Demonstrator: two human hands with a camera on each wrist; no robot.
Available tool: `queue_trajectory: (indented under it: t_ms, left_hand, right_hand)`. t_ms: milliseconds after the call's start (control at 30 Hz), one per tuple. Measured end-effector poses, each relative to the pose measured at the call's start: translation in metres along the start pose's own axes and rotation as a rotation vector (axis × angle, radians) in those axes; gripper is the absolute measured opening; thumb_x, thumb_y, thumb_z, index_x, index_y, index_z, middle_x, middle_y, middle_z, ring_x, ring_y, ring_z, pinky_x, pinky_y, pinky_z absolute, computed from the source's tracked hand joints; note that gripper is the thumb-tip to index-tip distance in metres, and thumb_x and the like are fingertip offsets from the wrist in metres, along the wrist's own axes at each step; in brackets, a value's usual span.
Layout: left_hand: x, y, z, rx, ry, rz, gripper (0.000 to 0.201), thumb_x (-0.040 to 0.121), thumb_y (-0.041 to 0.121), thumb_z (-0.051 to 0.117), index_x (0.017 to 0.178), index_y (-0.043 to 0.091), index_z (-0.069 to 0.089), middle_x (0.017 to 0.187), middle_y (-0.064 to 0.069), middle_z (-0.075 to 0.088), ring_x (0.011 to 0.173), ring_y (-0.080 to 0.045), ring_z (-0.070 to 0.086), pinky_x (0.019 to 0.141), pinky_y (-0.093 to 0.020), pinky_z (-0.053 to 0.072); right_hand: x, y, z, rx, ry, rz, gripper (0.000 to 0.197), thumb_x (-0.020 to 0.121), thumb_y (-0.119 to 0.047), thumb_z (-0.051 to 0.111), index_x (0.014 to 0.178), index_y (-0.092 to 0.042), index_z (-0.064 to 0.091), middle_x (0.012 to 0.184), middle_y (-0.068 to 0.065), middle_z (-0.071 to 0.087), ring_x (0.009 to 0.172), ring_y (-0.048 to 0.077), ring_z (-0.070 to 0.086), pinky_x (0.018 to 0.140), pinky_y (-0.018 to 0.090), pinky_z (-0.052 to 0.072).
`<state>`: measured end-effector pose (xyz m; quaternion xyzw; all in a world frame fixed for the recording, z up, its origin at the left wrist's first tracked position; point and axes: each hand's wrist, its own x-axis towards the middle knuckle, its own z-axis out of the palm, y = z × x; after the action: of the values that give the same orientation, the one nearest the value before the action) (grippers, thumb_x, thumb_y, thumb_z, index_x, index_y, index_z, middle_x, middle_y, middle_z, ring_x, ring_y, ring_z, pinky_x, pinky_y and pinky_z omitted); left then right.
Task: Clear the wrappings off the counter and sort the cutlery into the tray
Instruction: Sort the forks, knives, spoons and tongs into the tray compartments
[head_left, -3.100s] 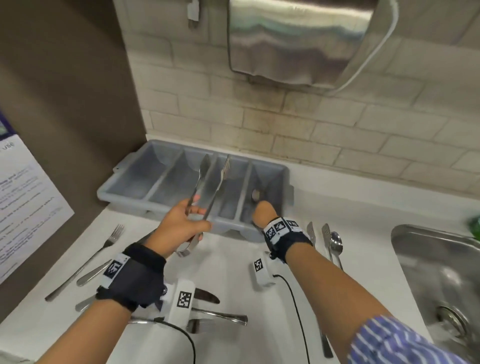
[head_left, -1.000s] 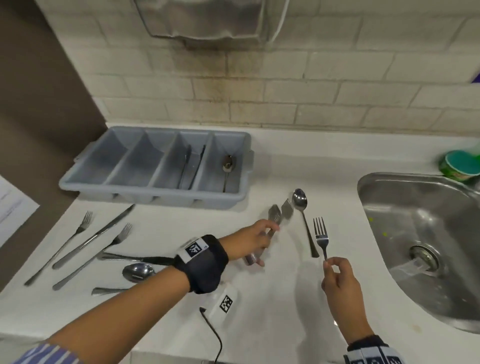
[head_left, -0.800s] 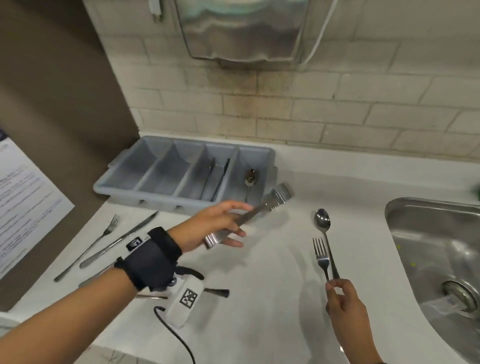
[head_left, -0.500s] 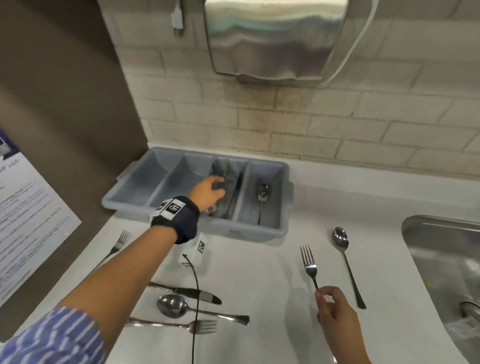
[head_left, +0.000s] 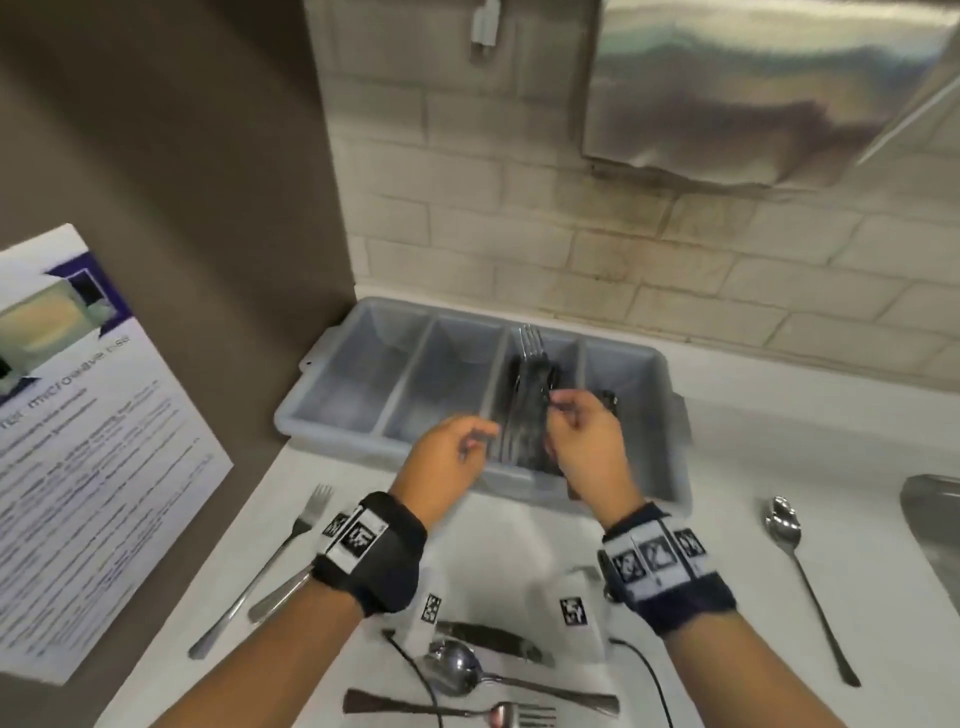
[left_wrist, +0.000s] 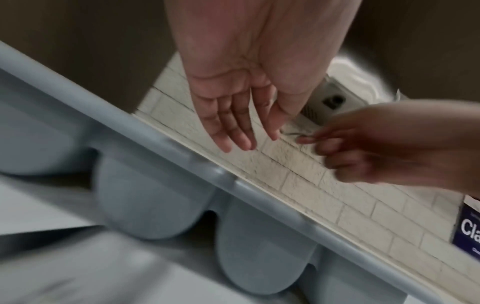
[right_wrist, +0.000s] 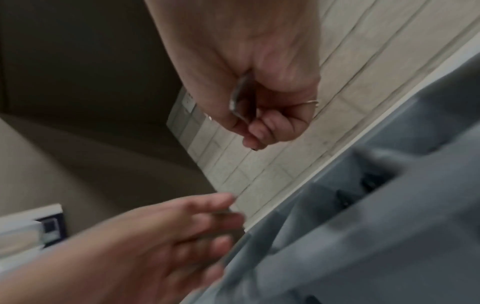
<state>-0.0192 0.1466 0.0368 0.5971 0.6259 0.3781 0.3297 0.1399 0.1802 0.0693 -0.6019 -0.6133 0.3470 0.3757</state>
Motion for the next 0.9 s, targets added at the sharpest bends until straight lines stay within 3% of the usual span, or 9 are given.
queue_trajectory:
  t_ms: [100,200,333,433,533,600,700,767,900]
  left_hand:
    - [-0.047,-0.017,-0.041,-0.127,-0.001,-0.052,0.030,0.087,-0.006,0.050,0.095,0.017,0.068,0.097,-0.005,0.071,0.088,-0.005,0.066,0.073,0.003,0.043]
    - [-0.081,-0.041,-0.067,-0.158,0.018,-0.111,0.036,0.087,-0.005,0.049,0.088,0.025,0.068,0.086,0.010,0.073,0.085,0.009,0.064,0.072,0.004,0.043]
    - [-0.106,-0.066,-0.081,-0.126,0.070,-0.139,0.042,0.087,-0.004,0.050,0.080,0.034,0.066,0.081,0.033,0.069,0.079,0.010,0.064,0.069,0.004,0.041]
    - [-0.113,-0.075,-0.081,-0.111,0.081,-0.145,0.046,0.086,-0.005,0.050,0.078,0.039,0.064,0.078,0.035,0.068,0.076,0.008,0.064,0.071,0.002,0.043]
    - [-0.116,-0.072,-0.075,-0.103,0.067,-0.133,0.046,0.086,-0.003,0.049,0.078,0.040,0.064,0.076,0.029,0.070,0.075,0.007,0.064,0.071,0.000,0.045]
    - [-0.118,-0.065,-0.065,-0.124,0.035,-0.126,0.037,0.087,0.001,0.050,0.079,0.033,0.066,0.073,0.020,0.071,0.077,0.003,0.066,0.069,-0.003,0.047]
    - [-0.123,-0.053,-0.045,-0.095,-0.050,-0.094,0.040,0.088,0.005,0.051,0.078,0.042,0.064,0.081,0.023,0.068,0.078,-0.002,0.064,0.068,-0.002,0.046]
    - [-0.128,-0.041,-0.027,-0.067,-0.130,-0.077,0.042,0.088,0.006,0.051,0.079,0.045,0.062,0.079,0.026,0.066,0.071,0.000,0.060,0.066,-0.002,0.045]
    - [-0.141,-0.018,0.014,0.014,-0.270,-0.044,0.032,0.089,0.013,0.053,0.084,0.044,0.061,0.078,0.016,0.064,0.074,-0.010,0.062,0.071,-0.017,0.052]
  right_hand:
    - [0.049,-0.025,0.058,-0.189,-0.092,-0.082,0.023,0.084,-0.006,0.051,0.099,0.003,0.066,0.094,0.028,0.069,0.087,0.039,0.065,0.079,0.041,0.052]
    - [0.070,-0.038,0.106,-0.471,-0.250,-0.108,0.029,0.089,-0.005,0.046,0.112,0.006,0.060,0.120,0.027,0.061,0.112,0.037,0.057,0.096,0.038,0.044]
    - [0.076,-0.037,0.140,-0.738,-0.398,-0.107,0.030,0.093,-0.003,0.041,0.113,0.007,0.060,0.124,0.023,0.061,0.116,0.034,0.056,0.096,0.036,0.045]
    - [0.071,-0.031,0.147,-0.802,-0.435,-0.114,0.029,0.094,-0.002,0.040,0.114,0.007,0.059,0.125,0.022,0.060,0.117,0.033,0.056,0.096,0.035,0.046]
    - [0.060,-0.032,0.133,-0.653,-0.362,-0.123,0.025,0.088,-0.004,0.050,0.106,0.007,0.063,0.114,0.024,0.065,0.108,0.036,0.060,0.093,0.038,0.048]
    - [0.042,-0.030,0.108,-0.469,-0.236,-0.217,0.024,0.086,-0.009,0.055,0.106,0.000,0.065,0.108,0.021,0.069,0.101,0.034,0.063,0.090,0.037,0.050]
    - [0.004,-0.014,0.051,-0.247,-0.010,-0.304,0.017,0.087,-0.013,0.056,0.100,-0.007,0.065,0.090,0.008,0.070,0.079,0.025,0.062,0.075,0.030,0.050]
    - [-0.022,0.010,0.006,-0.215,0.129,-0.320,0.013,0.086,-0.013,0.057,0.097,-0.010,0.063,0.082,-0.001,0.062,0.074,0.016,0.056,0.070,0.026,0.044]
    - [-0.058,0.088,-0.073,-0.308,0.330,-0.201,0.018,0.084,-0.012,0.059,0.102,-0.011,0.057,0.088,0.001,0.057,0.079,0.019,0.055,0.072,0.035,0.048]
